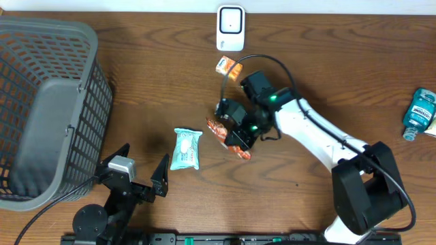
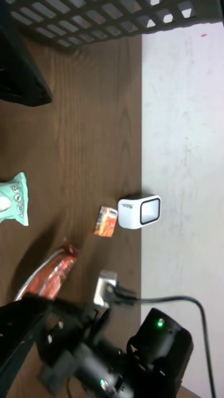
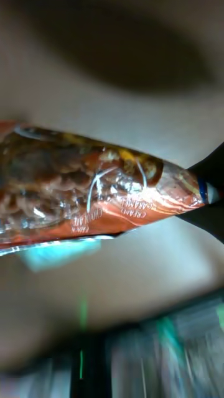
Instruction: Scan the item barcode
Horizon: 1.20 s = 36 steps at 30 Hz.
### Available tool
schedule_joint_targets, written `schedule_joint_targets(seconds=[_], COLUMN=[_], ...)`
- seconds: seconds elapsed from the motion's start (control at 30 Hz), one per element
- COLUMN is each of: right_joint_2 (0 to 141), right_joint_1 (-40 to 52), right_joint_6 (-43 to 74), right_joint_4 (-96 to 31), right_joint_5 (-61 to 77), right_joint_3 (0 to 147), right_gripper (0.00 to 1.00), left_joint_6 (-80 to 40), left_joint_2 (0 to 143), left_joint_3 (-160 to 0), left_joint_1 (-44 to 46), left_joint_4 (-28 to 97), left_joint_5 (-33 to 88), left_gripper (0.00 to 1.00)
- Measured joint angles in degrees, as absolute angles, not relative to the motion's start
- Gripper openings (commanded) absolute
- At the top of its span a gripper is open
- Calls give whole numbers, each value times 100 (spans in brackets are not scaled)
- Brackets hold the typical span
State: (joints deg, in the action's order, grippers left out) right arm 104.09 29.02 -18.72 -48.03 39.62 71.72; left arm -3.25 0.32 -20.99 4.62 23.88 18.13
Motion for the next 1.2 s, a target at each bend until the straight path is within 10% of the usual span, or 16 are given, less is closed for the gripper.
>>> schedule_joint_targets(seconds=[0.33, 0.7, 1.2], right_joint_2=[10409, 10409, 10409], right_joint_1=[2672, 2571, 2359], right_joint_6=[-810, 3570, 4106], right_joint_4=[-5365, -5505, -5502], right_joint_5=[8152, 8685, 8707], right_joint_3=[7172, 7172, 7172], right_gripper=[1, 1, 1], left_joint_6=[-325, -325, -325], left_joint_2=[32, 32, 32], left_joint_3=[-2099, -2099, -2102], left_joint_1=[462, 462, 462], left_joint_4=[2388, 2388, 2390], left_joint_5=[1813, 1813, 1813], left_gripper=[98, 98, 98])
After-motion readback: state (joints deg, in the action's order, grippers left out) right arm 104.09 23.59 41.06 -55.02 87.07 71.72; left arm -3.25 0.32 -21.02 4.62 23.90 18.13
